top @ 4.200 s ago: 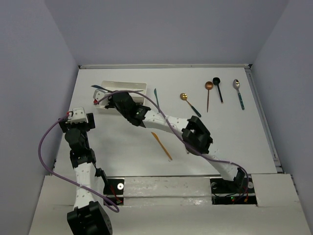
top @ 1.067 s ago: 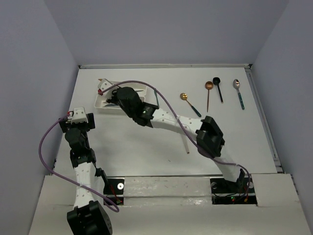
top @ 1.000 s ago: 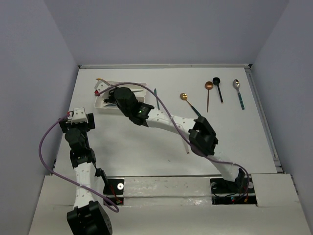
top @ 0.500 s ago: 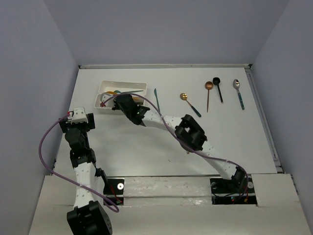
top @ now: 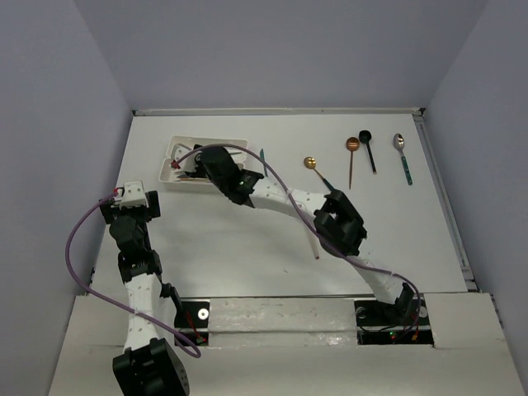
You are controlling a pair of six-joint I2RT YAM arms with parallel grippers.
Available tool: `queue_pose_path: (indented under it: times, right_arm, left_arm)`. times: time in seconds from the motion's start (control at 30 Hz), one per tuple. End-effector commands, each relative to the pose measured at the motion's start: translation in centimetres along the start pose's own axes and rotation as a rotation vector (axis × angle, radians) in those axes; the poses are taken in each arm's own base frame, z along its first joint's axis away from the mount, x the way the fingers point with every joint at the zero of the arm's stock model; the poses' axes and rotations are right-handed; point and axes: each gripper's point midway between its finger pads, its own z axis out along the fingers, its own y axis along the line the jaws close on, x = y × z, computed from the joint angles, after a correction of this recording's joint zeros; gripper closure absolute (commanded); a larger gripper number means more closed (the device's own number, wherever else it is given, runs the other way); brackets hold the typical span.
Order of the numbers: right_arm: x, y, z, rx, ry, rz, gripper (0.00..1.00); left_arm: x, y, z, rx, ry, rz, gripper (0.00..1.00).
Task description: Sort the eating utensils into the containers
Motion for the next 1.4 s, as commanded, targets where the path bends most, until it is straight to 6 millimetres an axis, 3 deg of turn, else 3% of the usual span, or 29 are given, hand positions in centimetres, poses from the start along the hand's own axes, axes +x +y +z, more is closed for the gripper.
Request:
queue_pose_path:
  times: [0.0, 0.03, 0.07, 0.17, 0.2, 0.23, 0.33, 0.4, 0.43, 0.53, 0.77, 0.97, 1.1, 1.2, 1.27, 1.3, 1.37]
  right_arm:
    - [-4.0, -9.4, -3.6, 0.131, -0.096, 0.247, 0.49]
    - [-4.0, -10.1, -3.8, 0.103, -0.107, 0.368, 0.50]
    - [-1.4, -12.2, -3.7, 0.084, -0.035, 0.431, 0.50]
    - [2.5, -13.7, -3.1, 0.020, 0.044, 0.715, 0.50]
    - [6.2, -14.5, -2.7, 0.017, 0.119, 0.786, 0.51]
    - [8.2, -14.7, -2.6, 0.030, 0.162, 0.832, 0.51]
    - [12.3, -12.8, -2.2, -0.040, 0.264, 1.007, 0.51]
    - [14.2, -10.8, -1.7, -0.065, 0.329, 0.996, 0.49]
    - [14.8, -10.3, -1.5, -0.071, 0.346, 0.984, 0.40]
    - [16.1, -7.7, -0.8, -0.150, 0.383, 0.951, 0.32]
    - [20.6, -4.3, -0.4, -0.156, 0.522, 0.891, 0.36]
    - [22.7, -1.6, -1.2, -0.161, 0.648, 0.801, 0.42]
    - [25.7, 0.2, -2.3, -0.148, 0.777, 0.762, 0.44]
    - [26.1, 1.3, -2.8, -0.174, 0.801, 0.779, 0.50]
    - [26.1, 2.3, -3.1, -0.190, 0.817, 0.783, 0.65]
    - [26.3, 2.4, -3.3, -0.189, 0.824, 0.787, 0.78]
    - [26.5, 2.5, -3.6, -0.173, 0.842, 0.801, 0.89]
  left_arm:
    - [-1.5, 0.7, 0.2, -0.022, -0.056, 0.014, 0.01]
    - [-1.6, 0.6, 0.2, -0.020, -0.058, 0.014, 0.01]
    - [-1.6, 0.6, 0.1, -0.022, -0.059, 0.012, 0.01]
    - [-1.6, 0.7, 0.1, -0.022, -0.059, 0.012, 0.01]
    - [-1.6, 0.6, 0.1, -0.017, -0.061, 0.014, 0.01]
    - [-1.6, 0.6, 0.1, -0.019, -0.060, 0.014, 0.01]
    - [-1.7, 0.5, 0.2, -0.014, -0.061, 0.015, 0.01]
    - [-1.6, 0.5, 0.1, -0.012, -0.060, 0.015, 0.01]
    - [-1.7, 0.5, 0.2, -0.014, -0.061, 0.017, 0.01]
    - [-1.7, 0.6, 0.1, -0.018, -0.062, 0.014, 0.01]
    - [-1.7, 0.6, 0.1, -0.018, -0.062, 0.014, 0.01]
    - [-1.6, 0.6, 0.1, -0.017, -0.059, 0.014, 0.01]
    - [-1.7, 0.6, 0.1, -0.019, -0.062, 0.014, 0.01]
    - [-1.7, 0.6, 0.1, -0.019, -0.062, 0.014, 0.01]
    - [-1.7, 0.6, 0.1, -0.018, -0.062, 0.014, 0.01]
    - [-1.7, 0.6, 0.1, -0.021, -0.061, 0.015, 0.01]
    - [-1.4, 0.6, 0.1, -0.020, -0.057, 0.021, 0.01]
